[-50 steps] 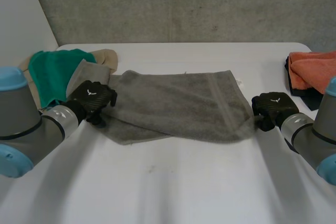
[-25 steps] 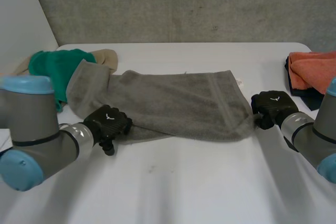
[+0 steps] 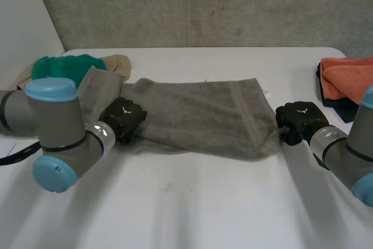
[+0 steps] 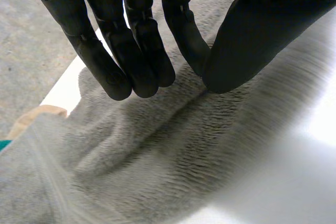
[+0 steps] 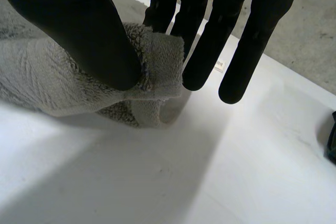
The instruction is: Fold the laundry.
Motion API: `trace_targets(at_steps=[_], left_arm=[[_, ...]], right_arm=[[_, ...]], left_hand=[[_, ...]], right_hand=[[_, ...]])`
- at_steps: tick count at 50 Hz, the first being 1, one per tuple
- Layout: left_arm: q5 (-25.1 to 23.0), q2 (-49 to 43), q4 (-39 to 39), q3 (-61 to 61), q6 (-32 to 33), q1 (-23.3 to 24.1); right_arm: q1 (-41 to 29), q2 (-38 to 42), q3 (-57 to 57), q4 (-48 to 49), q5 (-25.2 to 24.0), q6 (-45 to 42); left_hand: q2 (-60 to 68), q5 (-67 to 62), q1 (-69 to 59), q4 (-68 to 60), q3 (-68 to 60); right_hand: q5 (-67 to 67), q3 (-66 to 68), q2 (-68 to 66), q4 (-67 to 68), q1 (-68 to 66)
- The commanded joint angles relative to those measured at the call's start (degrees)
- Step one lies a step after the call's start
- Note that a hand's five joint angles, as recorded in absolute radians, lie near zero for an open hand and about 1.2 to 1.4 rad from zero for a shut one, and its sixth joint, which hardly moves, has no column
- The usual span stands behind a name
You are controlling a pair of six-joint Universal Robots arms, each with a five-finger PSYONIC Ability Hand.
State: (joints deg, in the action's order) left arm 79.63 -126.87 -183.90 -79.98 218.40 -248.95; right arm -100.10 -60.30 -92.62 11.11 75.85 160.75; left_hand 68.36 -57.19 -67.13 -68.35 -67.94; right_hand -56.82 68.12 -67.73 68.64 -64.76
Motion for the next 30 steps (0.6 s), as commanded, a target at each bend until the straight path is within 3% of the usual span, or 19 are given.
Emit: trace_targets(at_steps=[1, 8, 12, 15, 19, 22, 30], left_arm=[[-0.1, 4.5, 2.4, 0.5, -1.0, -0.9], [-2.4, 20.4, 6.6, -0.2, -9.1, -2.3], [-4.3, 21.0, 7.1, -0.2, -13.2, -2.5], [-5.5, 18.0, 7.5, -0.4, -13.7, -2.5], [-5.9, 15.3, 9.9, -1.8, -11.7, -2.9], [-6.7, 14.8, 10.4, -4.8, -8.9, -3.9], [-7.8, 13.8, 9.3, -8.7, -5.7, -3.4]], right_arm=[[-0.5, -4.9, -0.5, -1.0, 0.1, -0.1], [-1.3, -19.7, 2.8, -10.6, -0.4, 1.1], [-1.3, -23.6, 5.0, -13.9, -0.9, 3.5], [-1.5, -22.9, 5.7, -14.3, -1.0, 5.5], [-1.8, -18.6, 7.3, -13.0, -0.6, 7.6], [-2.6, -16.7, 8.9, -13.0, 0.0, 9.1], [-6.0, -14.9, 14.7, -9.0, 7.5, 16.2]], left_hand=[[11.6, -12.8, -12.9, -11.7, -12.1], [11.6, -12.8, -12.9, -11.7, -12.1], [11.6, -12.8, -12.9, -11.7, -12.1], [11.5, -12.7, -12.7, -11.5, -11.9], [-16.2, 15.0, 14.9, 16.1, 15.7], [-19.1, 17.9, 17.9, 19.1, 18.7], [-24.7, 23.5, 23.4, 24.7, 24.3]], right_hand=[[-13.2, 11.9, -12.3, 11.4, -15.2], [-13.2, 11.9, -12.3, 11.4, -15.2], [-13.2, 11.9, -12.3, 11.4, -15.2], [-13.2, 11.9, -12.3, 11.4, -15.2], [-13.2, 11.9, -12.3, 11.4, -15.2], [-13.2, 11.9, -12.3, 11.4, -15.2], [-13.2, 11.9, -12.3, 11.4, -15.2]])
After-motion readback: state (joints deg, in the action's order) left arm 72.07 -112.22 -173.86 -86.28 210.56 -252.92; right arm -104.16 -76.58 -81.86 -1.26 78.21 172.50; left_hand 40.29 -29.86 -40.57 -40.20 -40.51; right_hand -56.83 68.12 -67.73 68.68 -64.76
